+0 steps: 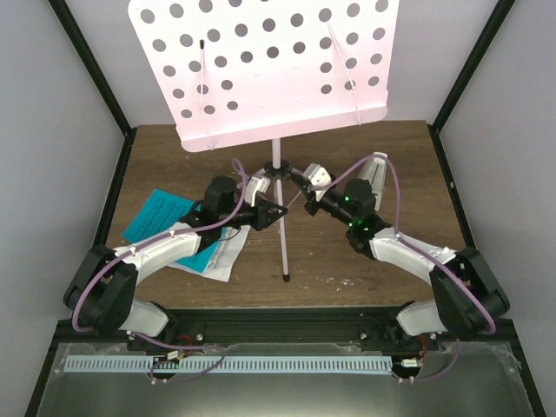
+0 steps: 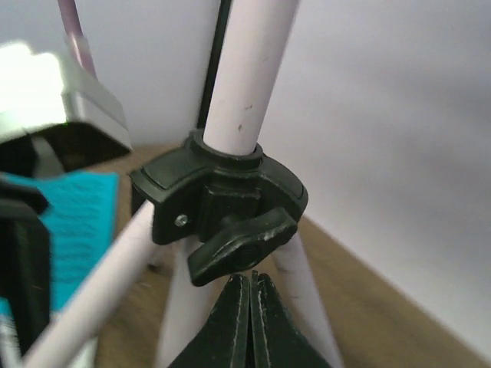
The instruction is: Pack up the instrument practice props
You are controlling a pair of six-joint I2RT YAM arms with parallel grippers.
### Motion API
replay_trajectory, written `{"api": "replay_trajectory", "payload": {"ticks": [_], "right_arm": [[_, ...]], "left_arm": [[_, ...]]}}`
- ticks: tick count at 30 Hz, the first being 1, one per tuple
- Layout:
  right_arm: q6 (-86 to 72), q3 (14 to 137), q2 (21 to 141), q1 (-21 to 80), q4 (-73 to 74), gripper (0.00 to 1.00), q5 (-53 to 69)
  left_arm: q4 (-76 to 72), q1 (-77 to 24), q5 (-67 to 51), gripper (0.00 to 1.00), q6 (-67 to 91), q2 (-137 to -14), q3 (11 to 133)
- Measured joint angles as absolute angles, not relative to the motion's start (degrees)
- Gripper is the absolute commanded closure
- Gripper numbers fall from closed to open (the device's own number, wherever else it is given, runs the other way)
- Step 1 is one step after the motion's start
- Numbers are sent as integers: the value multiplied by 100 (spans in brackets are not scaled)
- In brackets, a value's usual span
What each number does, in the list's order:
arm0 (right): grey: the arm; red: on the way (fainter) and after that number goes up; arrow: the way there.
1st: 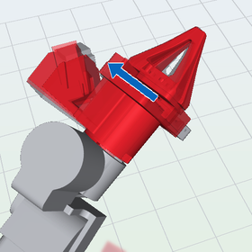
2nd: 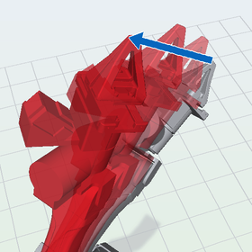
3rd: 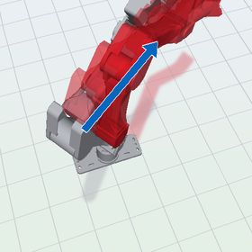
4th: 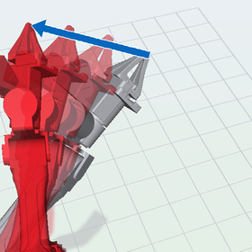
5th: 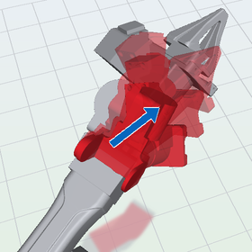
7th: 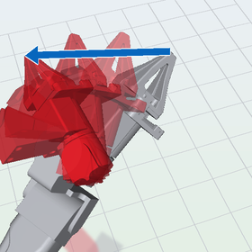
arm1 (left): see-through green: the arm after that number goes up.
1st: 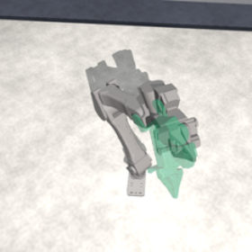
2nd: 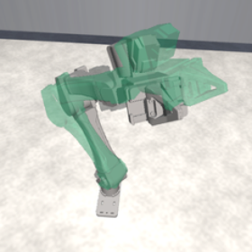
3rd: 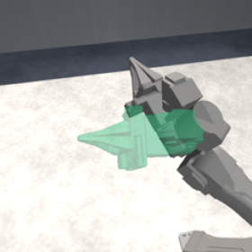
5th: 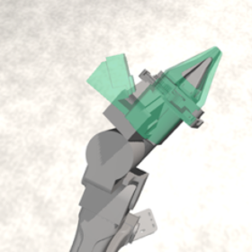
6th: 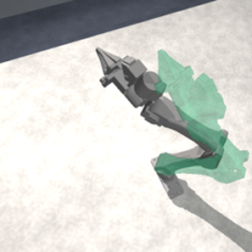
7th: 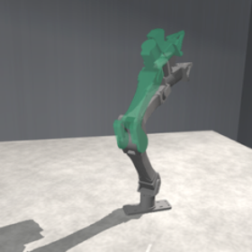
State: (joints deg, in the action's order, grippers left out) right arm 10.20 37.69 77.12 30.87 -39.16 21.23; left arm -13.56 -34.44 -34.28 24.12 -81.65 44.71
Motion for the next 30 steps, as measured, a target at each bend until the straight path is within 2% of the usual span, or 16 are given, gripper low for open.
{"api": "replay_trajectory", "payload": {"ticks": [3,4,10,13,16,21,30], "right_arm": [[2182,3924,7915,3208,-3859,98,1605],[2517,3931,7959,3227,-3872,95,1461],[3205,3927,7940,3242,-3953,37,1190],[2906,3802,7708,3232,-4036,18,1168],[2185,3468,7334,3194,-4224,8,1214],[467,3277,6860,2998,-4244,7,1441],[-3516,3745,7074,2744,-3771,25,2519]], "left_arm": [[-1310,-3435,-3365,100,2401,-8162,4495],[-1291,-3435,-3363,100,2397,-8158,4499],[-1179,-3439,-3336,100,2362,-8149,4543],[-1125,-3444,-3321,97,2349,-8123,4552],[-1050,-3446,-3304,94,2331,-8084,4554],[-965,-3452,-3273,91,2316,-8040,4554],[-753,-3463,-3214,91,2316,-8014,4639]]}}
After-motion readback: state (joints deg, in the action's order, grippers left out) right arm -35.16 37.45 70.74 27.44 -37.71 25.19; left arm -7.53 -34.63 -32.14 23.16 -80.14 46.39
